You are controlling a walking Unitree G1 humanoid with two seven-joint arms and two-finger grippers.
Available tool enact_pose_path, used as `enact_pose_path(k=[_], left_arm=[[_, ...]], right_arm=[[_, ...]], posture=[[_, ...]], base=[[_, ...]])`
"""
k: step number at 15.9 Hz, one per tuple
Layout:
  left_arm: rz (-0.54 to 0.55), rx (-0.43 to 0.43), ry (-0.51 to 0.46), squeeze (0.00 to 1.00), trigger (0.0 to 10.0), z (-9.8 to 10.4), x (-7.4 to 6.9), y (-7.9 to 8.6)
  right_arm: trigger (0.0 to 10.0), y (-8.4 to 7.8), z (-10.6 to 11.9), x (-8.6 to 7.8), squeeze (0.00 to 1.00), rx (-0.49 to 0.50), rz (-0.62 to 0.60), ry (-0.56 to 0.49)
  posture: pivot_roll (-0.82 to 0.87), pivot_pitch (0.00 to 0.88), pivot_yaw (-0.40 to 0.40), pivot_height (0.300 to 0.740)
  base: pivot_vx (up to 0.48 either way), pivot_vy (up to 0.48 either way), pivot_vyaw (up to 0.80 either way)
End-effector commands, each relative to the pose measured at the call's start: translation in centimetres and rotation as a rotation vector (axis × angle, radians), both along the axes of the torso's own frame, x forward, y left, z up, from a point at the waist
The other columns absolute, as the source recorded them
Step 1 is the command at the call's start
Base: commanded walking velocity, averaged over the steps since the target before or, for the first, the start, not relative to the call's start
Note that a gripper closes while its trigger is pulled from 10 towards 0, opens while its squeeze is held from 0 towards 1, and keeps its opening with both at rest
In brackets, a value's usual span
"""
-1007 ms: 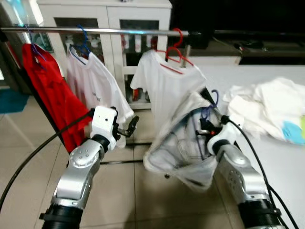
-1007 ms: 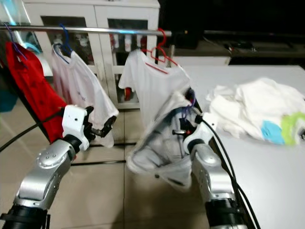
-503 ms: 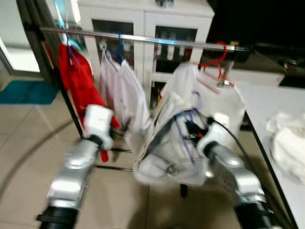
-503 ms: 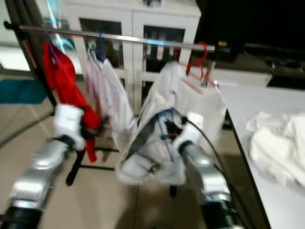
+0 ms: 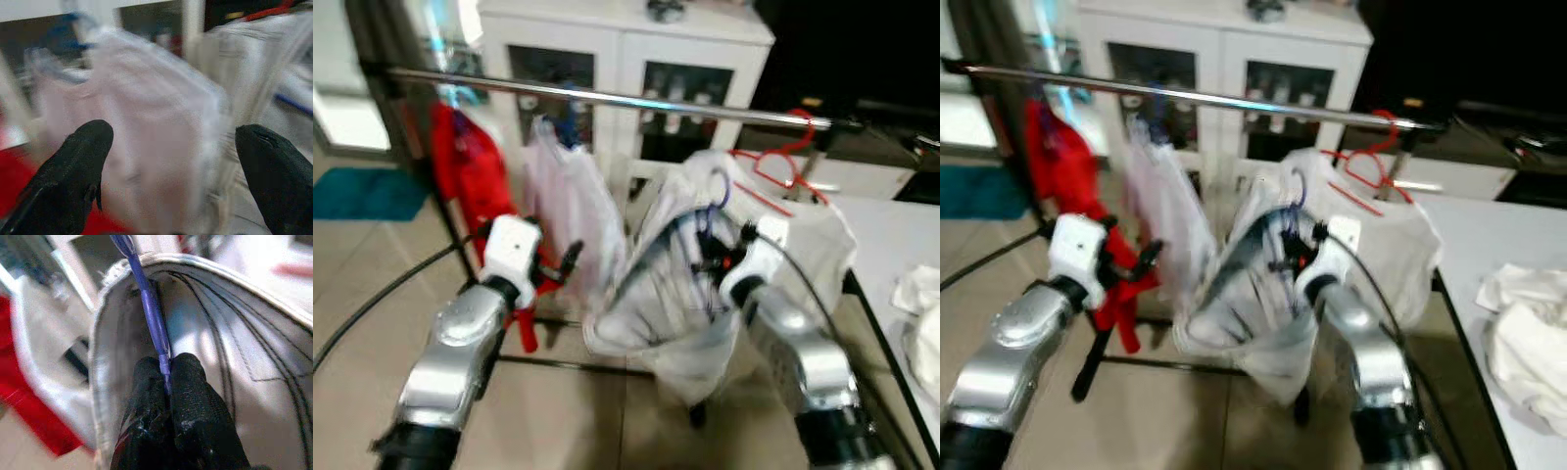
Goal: Hang hanger
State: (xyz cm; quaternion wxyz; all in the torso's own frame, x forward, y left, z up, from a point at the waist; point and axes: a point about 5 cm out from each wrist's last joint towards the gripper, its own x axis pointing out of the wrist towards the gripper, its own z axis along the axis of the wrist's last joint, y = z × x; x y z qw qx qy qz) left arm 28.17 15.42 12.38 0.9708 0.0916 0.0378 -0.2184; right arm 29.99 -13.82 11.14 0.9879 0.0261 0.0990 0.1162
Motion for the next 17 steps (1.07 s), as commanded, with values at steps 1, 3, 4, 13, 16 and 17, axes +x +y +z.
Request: enact_pose_path(k=[1,3,4,13,16,17], left_arm=[[-0.015,0.018,-0.025,0.00,10.0,0.6,-0.1,0.3],[-0.030,0.017,-0.023,0.00,10.0,0.6,-0.2,0.3],[-0.100,0.001,0.001,0.00,10.0,0.7,-0.7,-0.3],[-0.414,-0.052,-0.035,0.00,10.0,3.5,-2.8,-2.1],[-0.428,-0.055,-0.031,0.00,10.0,3.7,-2.8,-2.2],[-0.431,-0.055,-0.030,0.00,10.0,3.8,-2.9,-2.1]], right_arm=[[10.0,0.2,3.1,0.7,0.00,0.017,-0.004,-0.138],[10.0,0.2,3.6,0.8,0.00,0.029,-0.005,-0.161],[10.0,0.3,4.4,1.0,0.00,0.039,-0.006,-0.198],[10.0,0.2,6.3,4.0,0.00,-0.014,-0.072,-0.171],[10.0,-0.3,6.0,5.6,0.00,-0.022,-0.117,-0.108],[10.0,-0.6,6.0,6.4,0.00,-0.008,-0.134,-0.091]], posture=[[0.02,0.000,-0.064,0.740],[0.02,0.000,-0.069,0.740],[0.02,0.000,-0.074,0.740],[0.03,0.000,-0.078,0.740],[0.03,0.000,-0.072,0.740],[0.03,0.000,-0.070,0.740]], base=[[0.390,0.000,0.00],[0.375,0.000,0.00],[0.000,0.000,0.00],[0.000,0.000,0.00],[0.000,0.000,0.00],[0.000,0.000,0.00]])
